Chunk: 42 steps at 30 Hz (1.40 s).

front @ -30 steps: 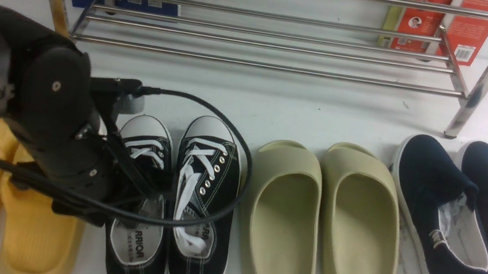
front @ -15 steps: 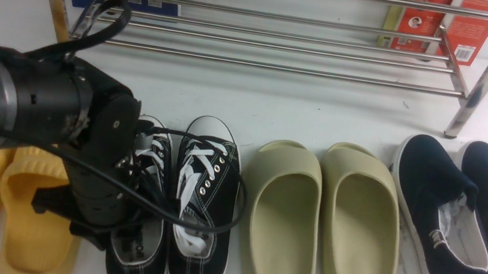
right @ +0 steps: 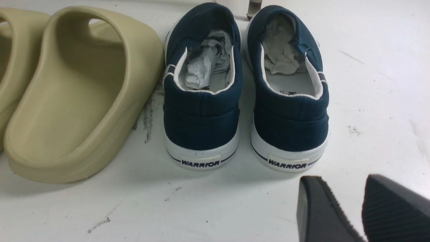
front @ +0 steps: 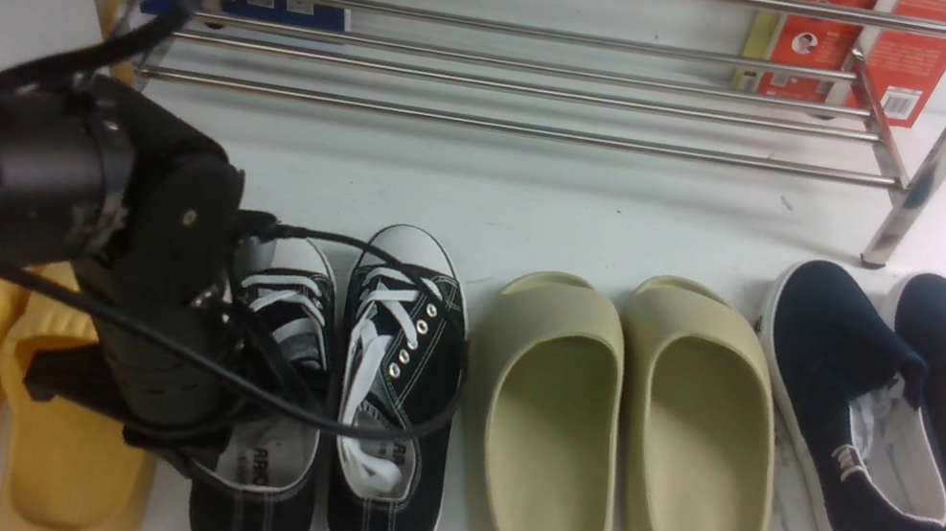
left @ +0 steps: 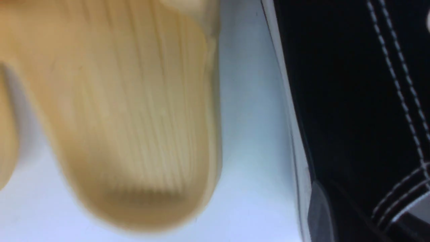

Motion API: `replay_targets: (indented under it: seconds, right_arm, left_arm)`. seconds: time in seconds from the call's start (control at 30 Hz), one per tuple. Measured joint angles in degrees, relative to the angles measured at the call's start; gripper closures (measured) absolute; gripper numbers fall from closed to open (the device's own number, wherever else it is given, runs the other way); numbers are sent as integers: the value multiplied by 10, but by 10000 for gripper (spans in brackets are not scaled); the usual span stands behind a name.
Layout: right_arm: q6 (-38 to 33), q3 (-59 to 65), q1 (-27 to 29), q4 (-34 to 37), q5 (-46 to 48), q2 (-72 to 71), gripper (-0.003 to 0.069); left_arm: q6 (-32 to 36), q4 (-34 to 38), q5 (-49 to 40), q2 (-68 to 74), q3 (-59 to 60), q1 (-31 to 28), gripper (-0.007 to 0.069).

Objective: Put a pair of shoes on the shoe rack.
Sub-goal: Use the left arm to grab the shoe closest to it, then use the left arm to put a shoe into the shoe rack

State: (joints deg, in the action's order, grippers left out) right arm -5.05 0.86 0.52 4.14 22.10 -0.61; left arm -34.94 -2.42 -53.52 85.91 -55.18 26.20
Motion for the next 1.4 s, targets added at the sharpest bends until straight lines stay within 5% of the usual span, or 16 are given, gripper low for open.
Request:
replay_targets:
  seconds: [0.23, 0.63, 1.0, 1.4]
  right_arm:
    - [0, 0, 0, 0, 0, 0, 420]
    - [0, 0, 0, 0, 0, 0, 420]
    - [0, 0, 0, 0, 0, 0, 420]
    - [0, 0, 0, 0, 0, 0, 420]
  left_arm:
    - [2, -10, -51, -93, -27, 0, 638]
    - [2, -81, 3, -27, -93, -6, 638]
    - [33, -74, 51, 117, -241, -110, 638]
    - [35, -64, 73, 230, -384, -162, 638]
